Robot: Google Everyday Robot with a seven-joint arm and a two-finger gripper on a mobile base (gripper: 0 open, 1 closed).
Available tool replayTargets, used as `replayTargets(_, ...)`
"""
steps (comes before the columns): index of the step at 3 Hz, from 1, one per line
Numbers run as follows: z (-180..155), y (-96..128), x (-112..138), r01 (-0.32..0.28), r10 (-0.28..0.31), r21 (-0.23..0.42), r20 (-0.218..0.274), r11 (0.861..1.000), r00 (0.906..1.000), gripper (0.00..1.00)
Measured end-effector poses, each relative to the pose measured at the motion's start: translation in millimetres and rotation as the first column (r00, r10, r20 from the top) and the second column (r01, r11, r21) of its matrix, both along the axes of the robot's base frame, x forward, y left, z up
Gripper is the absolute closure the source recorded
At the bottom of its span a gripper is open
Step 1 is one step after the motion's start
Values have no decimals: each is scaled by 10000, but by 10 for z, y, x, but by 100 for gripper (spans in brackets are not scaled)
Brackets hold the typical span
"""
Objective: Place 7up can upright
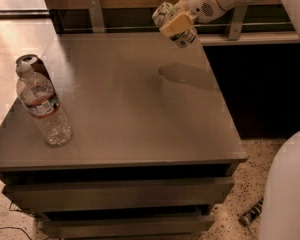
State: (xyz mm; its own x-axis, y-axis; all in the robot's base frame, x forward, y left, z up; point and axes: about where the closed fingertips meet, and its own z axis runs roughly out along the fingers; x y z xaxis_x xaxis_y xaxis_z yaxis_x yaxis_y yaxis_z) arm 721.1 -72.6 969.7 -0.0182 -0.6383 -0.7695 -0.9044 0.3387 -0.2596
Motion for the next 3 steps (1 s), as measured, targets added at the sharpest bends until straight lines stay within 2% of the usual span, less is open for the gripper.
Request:
replayTargets(1,-58,129,-46,-684,662,1074,240,9919,9975,100)
replayTargets(2,-117,263,-76,-1310,1260,1900,382,9730,9913,100)
replayTargets(3,-201,346,-66,-1692,1661,2862,351,9431,9855,100)
